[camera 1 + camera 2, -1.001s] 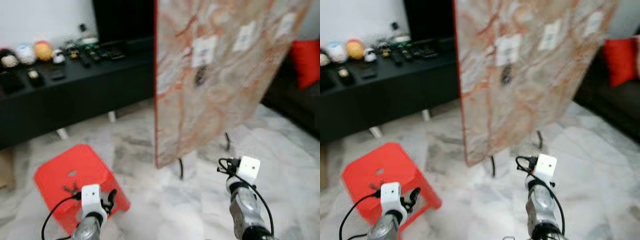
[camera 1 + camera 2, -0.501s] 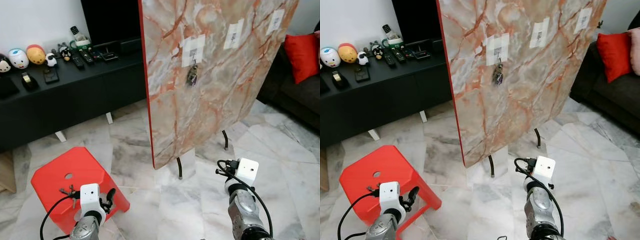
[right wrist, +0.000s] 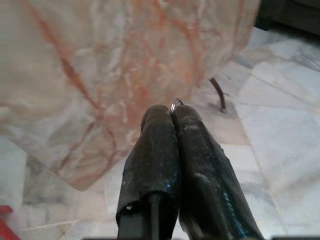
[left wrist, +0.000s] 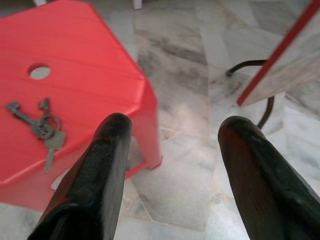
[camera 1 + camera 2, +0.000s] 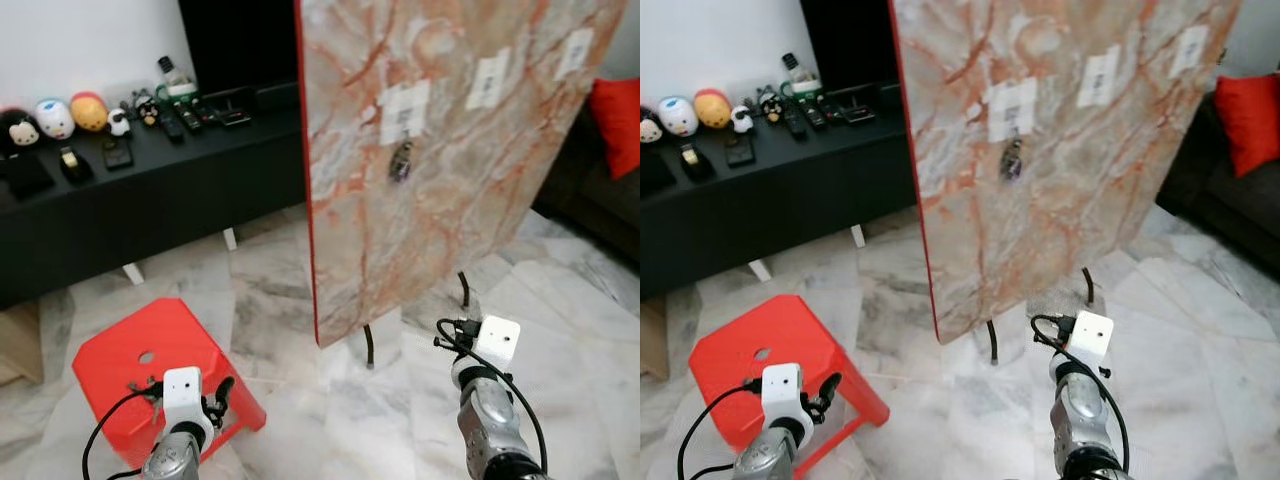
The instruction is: Hang keys on a hook
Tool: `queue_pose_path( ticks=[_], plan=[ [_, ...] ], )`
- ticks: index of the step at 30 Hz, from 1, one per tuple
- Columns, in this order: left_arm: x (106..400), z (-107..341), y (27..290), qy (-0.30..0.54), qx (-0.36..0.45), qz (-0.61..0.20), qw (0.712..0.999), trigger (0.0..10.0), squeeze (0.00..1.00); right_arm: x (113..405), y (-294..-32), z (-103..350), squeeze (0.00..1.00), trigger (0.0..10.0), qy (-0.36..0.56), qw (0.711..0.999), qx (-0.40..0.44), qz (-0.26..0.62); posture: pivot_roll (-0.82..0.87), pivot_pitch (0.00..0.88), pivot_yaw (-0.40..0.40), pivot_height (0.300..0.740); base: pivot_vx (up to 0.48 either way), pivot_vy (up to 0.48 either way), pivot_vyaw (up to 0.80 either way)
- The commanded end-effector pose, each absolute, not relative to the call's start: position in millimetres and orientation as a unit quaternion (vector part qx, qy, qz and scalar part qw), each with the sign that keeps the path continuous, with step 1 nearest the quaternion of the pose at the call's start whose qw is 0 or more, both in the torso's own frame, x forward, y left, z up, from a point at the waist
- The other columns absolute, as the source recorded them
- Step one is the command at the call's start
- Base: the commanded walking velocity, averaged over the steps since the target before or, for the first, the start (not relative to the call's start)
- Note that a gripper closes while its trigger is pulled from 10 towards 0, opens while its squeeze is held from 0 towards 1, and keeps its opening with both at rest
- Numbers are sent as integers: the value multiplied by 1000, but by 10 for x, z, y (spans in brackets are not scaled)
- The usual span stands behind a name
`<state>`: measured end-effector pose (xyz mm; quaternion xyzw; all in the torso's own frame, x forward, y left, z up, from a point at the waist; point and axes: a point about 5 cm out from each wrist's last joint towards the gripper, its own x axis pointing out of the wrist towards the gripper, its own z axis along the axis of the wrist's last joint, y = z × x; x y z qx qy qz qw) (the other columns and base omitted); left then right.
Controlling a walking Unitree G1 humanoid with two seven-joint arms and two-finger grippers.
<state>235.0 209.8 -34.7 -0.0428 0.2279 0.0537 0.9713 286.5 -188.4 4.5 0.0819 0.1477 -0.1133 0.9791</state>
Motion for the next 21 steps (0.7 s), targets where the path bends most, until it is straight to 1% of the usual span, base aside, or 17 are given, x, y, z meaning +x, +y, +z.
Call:
queue_pose_path(
  ticks=[1, 5, 11, 21],
  plan=[
    [2328, -367, 2093, 234, -39, 51, 970, 10000, 0, 2897, -1918, 91, 0, 10000, 136, 980, 81, -119, -28, 32, -36, 740, 274, 0, 0],
    [2327, -367, 2093, 234, -39, 51, 970, 10000, 0, 2893, -1926, 87, 0, 10000, 137, 979, 85, -124, -28, 32, -36, 740, 274, 0, 0],
    [2322, -368, 2094, 234, -38, 52, 970, 10000, 0, 2888, -1915, 76, 0, 10000, 140, 979, 87, -123, -26, 32, -36, 740, 272, 0, -682],
    [2323, -369, 2076, 234, -30, 45, 971, 10000, 0, 2892, -1918, 88, 0, 10000, 136, 980, 81, -123, -26, 32, -36, 740, 0, 0, 0]
  ],
)
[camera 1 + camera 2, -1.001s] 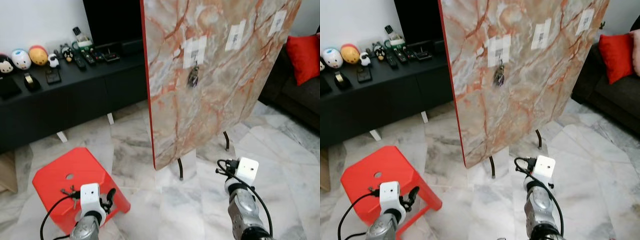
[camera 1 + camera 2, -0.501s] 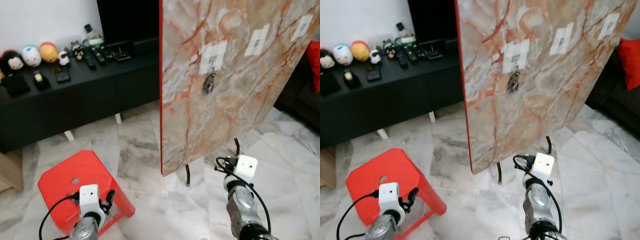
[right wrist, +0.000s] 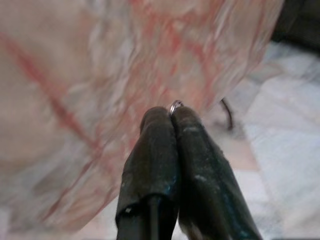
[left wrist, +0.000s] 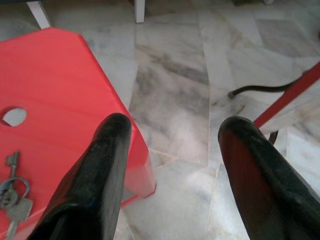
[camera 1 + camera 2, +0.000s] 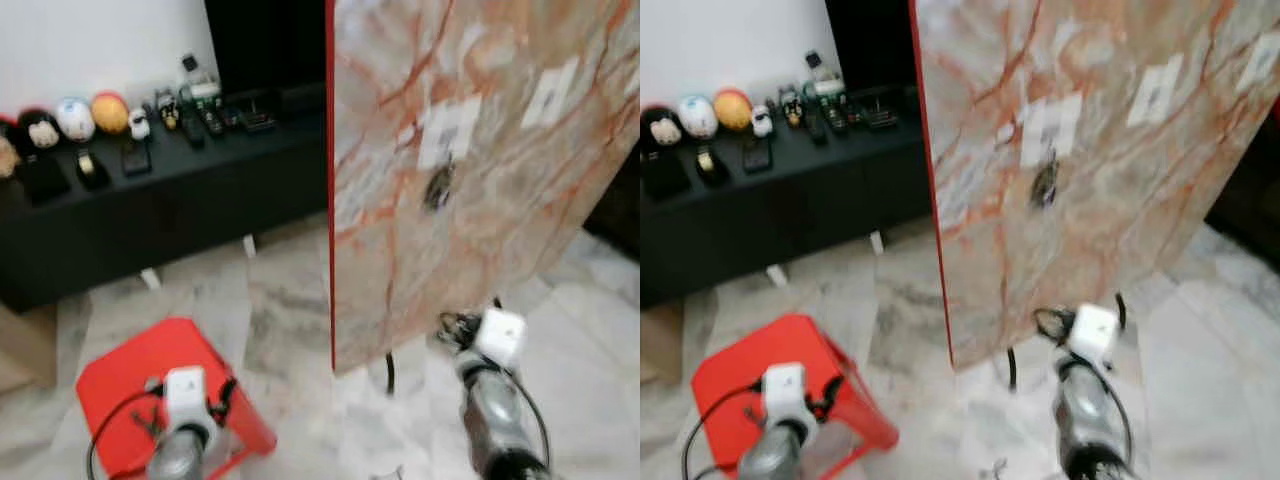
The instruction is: Hang keys on a hook
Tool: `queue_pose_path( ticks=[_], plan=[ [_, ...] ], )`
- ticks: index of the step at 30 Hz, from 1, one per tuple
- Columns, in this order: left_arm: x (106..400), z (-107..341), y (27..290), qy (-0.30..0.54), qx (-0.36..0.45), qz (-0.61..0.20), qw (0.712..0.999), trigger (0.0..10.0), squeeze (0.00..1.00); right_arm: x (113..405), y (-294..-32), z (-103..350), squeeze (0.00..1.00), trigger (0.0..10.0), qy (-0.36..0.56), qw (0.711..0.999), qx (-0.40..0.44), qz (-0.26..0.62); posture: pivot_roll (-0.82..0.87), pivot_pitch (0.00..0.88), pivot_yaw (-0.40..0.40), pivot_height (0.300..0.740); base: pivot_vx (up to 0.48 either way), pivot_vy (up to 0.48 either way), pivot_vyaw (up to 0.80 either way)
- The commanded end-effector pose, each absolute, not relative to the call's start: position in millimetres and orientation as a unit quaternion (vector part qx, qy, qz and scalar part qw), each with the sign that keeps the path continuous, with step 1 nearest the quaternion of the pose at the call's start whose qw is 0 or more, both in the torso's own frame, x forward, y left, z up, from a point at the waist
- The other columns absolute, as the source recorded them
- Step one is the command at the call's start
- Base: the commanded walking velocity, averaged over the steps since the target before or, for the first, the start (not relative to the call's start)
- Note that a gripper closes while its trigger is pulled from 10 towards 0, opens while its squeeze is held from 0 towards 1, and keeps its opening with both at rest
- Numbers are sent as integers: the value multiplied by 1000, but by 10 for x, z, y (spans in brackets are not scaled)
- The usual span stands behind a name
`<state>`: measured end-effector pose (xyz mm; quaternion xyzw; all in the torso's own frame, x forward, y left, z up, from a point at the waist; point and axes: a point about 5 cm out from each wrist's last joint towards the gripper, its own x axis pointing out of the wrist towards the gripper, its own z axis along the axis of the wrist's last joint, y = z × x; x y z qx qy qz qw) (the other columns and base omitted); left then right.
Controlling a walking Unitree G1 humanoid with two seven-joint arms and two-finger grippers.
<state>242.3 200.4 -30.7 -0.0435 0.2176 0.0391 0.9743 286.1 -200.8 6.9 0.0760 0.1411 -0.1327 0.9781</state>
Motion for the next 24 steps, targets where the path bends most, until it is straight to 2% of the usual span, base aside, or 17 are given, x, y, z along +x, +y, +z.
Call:
queue_pose_path(
  ticks=[1, 7, 8, 10, 16, 18, 24],
  plan=[
    [2323, -369, 2076, 234, -30, 45, 971, 10000, 0, 2892, -1918, 88, 0, 10000, 136, 980, 81, -123, -26, 32, -36, 740, 0, 0, 0],
    [2219, -460, 2067, 270, -5, 23, 963, 10000, 0, 2897, -1924, 98, 0, 10000, 133, 980, 81, -124, -26, 31, -34, 740, 0, -301, 0],
    [2079, -535, 2151, 294, 17, 21, 955, 10000, 0, 2900, -1937, 104, 0, 10000, 132, 980, 80, -126, -23, 27, -28, 740, 0, 0, 0],
    [2015, -564, 2196, 304, 24, 25, 952, 10000, 0, 2900, -1941, 105, 0, 10000, 131, 980, 80, -126, -23, 27, -28, 740, 0, 0, 0],
    [1600, -675, 2588, 353, 47, 91, 930, 10000, 0, 2904, -1946, 108, 0, 10000, 131, 980, 80, -127, -14, 17, -26, 740, 0, 0, 0],
    [1554, -686, 2625, 360, 51, 98, 926, 10000, 0, 2906, -1942, 108, 0, 10000, 131, 980, 80, -127, -10, 14, -27, 740, 0, 0, 0],
    [1270, -790, 2763, 431, 77, 122, 891, 10000, 0, 2930, -1921, 129, 0, 10000, 127, 981, 81, -124, -18, 0, -23, 740, 0, 0, 0]
  ],
)
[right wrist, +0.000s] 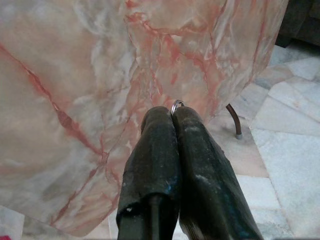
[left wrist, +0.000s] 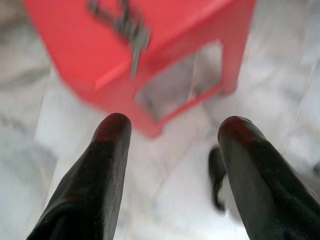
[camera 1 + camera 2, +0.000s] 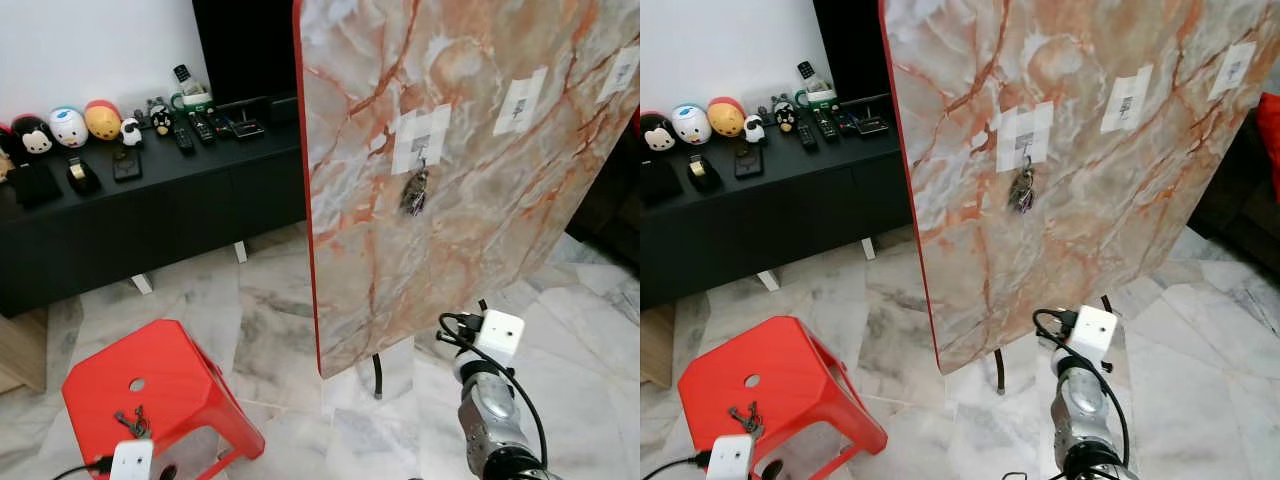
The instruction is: Hang keys on a hook
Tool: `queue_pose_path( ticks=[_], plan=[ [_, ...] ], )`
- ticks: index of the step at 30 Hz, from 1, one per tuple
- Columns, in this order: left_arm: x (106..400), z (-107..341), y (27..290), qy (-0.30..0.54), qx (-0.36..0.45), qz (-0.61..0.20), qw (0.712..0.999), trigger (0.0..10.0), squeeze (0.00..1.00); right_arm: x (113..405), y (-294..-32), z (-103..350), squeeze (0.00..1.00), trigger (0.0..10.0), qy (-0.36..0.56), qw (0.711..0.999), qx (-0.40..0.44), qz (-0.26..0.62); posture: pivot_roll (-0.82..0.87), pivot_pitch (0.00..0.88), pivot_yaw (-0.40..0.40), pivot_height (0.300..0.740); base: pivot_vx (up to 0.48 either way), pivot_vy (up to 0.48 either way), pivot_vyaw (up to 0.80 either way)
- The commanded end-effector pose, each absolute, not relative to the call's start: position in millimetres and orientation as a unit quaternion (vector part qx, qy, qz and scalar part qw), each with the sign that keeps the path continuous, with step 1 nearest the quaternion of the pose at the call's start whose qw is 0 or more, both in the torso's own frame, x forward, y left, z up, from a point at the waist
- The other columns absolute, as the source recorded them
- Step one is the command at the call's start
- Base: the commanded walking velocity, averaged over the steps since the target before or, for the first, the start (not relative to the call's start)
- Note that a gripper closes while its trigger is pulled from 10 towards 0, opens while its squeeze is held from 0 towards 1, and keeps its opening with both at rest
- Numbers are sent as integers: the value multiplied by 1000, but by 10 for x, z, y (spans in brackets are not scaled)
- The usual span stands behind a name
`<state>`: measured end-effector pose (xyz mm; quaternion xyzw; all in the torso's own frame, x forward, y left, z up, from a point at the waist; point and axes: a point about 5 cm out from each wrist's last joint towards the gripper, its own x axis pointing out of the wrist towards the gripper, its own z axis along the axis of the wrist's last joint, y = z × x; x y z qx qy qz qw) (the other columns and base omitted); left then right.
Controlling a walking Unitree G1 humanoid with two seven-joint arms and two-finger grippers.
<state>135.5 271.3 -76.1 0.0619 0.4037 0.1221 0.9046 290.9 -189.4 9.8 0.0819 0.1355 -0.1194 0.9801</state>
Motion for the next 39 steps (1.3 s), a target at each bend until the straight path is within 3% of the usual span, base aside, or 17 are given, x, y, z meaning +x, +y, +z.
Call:
queue_pose_path(
  ticks=[1, 6, 26, 39],
  plan=[
    [1270, -790, 2763, 431, 77, 122, 891, 10000, 0, 2930, -1921, 129, 0, 10000, 127, 981, 81, -124, -18, 0, -23, 740, 0, 0, 0],
    [1203, -826, 2764, 456, 92, 112, 878, 10000, 0, 2920, -1976, 130, 0, 10000, 127, 980, 78, -130, -18, 0, -22, 740, 0, -380, 0],
    [1187, -873, 2677, 473, 82, 102, 872, 10000, 0, 2927, -1965, 132, 0, 10000, 128, 980, 77, -132, -19, 11, -26, 740, 0, -471, 0],
    [1095, -931, 2634, 507, 64, 87, 855, 10000, 0, 2944, -1960, 151, 0, 10000, 125, 980, 76, -132, -24, 23, -29, 740, 0, -21, 0]
  ],
)
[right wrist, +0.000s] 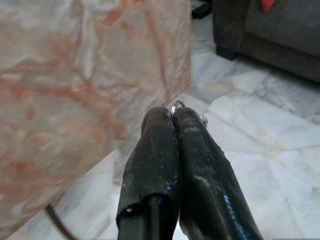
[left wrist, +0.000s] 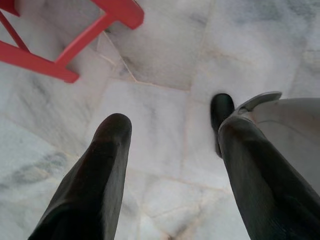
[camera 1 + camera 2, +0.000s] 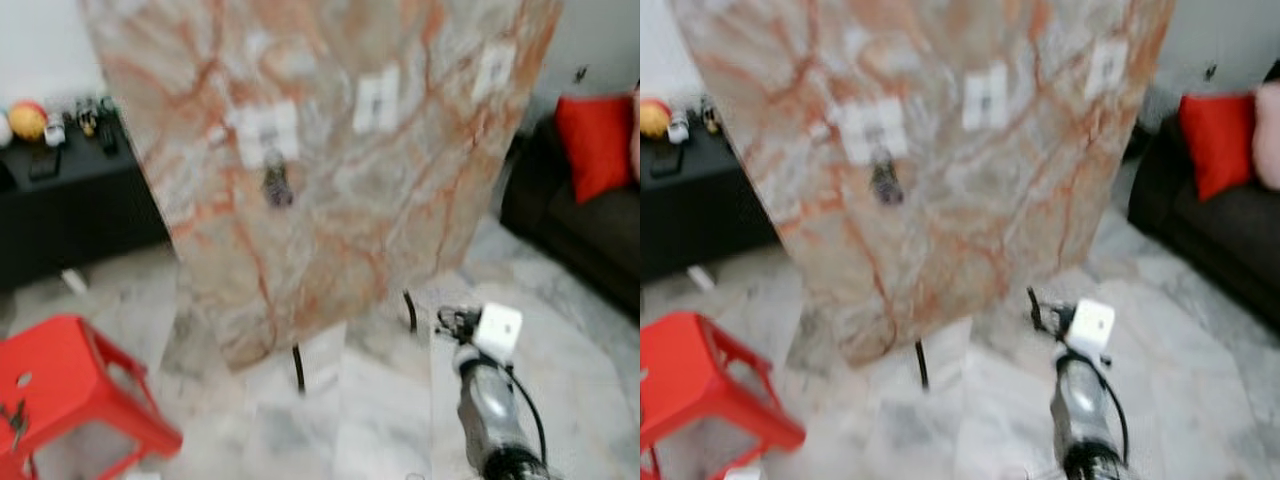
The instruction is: Hang keys on a hook
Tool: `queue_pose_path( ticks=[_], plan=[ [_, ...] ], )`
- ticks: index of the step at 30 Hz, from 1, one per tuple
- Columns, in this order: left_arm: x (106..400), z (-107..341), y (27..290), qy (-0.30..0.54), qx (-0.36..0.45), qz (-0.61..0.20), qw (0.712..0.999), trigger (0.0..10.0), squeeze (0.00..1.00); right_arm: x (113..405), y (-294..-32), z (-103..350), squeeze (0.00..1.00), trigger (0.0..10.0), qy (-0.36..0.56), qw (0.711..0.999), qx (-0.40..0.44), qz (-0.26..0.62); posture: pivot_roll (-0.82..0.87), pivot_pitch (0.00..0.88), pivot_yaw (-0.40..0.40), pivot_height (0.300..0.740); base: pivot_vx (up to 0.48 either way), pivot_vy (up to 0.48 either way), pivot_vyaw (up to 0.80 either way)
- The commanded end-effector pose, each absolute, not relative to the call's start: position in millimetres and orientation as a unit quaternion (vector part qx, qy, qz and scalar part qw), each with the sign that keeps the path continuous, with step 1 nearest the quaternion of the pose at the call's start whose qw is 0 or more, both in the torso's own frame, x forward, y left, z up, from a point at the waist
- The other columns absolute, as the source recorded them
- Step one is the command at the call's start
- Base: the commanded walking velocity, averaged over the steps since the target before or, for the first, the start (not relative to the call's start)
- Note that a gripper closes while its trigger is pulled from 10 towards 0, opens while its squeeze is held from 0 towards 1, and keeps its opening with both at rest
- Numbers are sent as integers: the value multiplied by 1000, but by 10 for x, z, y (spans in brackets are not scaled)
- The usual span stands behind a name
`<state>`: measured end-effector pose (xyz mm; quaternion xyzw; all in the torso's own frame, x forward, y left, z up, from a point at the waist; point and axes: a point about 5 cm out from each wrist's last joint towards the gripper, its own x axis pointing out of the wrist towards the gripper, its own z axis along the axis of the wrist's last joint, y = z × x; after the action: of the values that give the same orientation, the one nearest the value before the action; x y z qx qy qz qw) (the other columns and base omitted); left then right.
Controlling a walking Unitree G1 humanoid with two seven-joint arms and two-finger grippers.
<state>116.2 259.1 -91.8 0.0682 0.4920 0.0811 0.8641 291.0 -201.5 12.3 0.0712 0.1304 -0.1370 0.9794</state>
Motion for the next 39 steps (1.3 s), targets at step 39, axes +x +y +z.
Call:
queue_pose_path(
  ticks=[39],
  plan=[
    [997, -962, 2623, 519, 61, 90, 848, 10000, 0, 2998, -1835, 200, 0, 10000, 114, 989, 49, -83, -22, 28, -30, 740, 248, 0, 0]
  ],
)
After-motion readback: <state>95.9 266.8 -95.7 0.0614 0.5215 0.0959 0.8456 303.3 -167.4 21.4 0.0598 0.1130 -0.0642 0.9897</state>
